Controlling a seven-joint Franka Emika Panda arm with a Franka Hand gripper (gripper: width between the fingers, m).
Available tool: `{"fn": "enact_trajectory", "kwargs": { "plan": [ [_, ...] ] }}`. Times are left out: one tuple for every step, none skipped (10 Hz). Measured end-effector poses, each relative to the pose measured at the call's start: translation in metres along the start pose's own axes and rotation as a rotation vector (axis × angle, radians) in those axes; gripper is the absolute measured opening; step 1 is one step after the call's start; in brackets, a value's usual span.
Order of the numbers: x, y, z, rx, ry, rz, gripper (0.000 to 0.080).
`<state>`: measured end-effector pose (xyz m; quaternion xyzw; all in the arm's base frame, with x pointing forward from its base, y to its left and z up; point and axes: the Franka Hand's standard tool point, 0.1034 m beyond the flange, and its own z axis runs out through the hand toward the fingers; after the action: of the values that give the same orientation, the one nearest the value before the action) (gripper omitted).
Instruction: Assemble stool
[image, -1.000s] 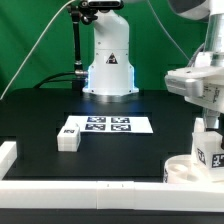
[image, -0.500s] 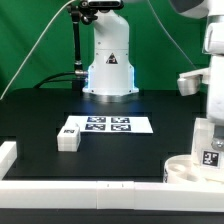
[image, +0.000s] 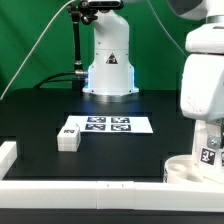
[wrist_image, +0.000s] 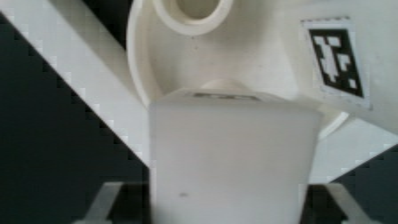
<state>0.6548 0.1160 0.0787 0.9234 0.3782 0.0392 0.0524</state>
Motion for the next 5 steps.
{"fn": "enact_trajectory", "kwargs": {
  "plan": [
    [-0.0016, 0.0016, 0.0006, 0.014, 0.008, 0.121, 0.0350],
    [-0.0053, 0.0062, 0.0011, 0.036, 0.020, 0.256, 0.0350],
    [-0.0055, 0.0076, 0.0013, 0.047, 0.040, 0.382, 0.0350],
    [-0.0062, 0.0071, 0.0022, 0.066, 0.050, 0.520, 0.0350],
    [-0.0069, 0.0051, 0.0045, 0.082, 0.058, 0.644, 0.0349]
  ]
}}
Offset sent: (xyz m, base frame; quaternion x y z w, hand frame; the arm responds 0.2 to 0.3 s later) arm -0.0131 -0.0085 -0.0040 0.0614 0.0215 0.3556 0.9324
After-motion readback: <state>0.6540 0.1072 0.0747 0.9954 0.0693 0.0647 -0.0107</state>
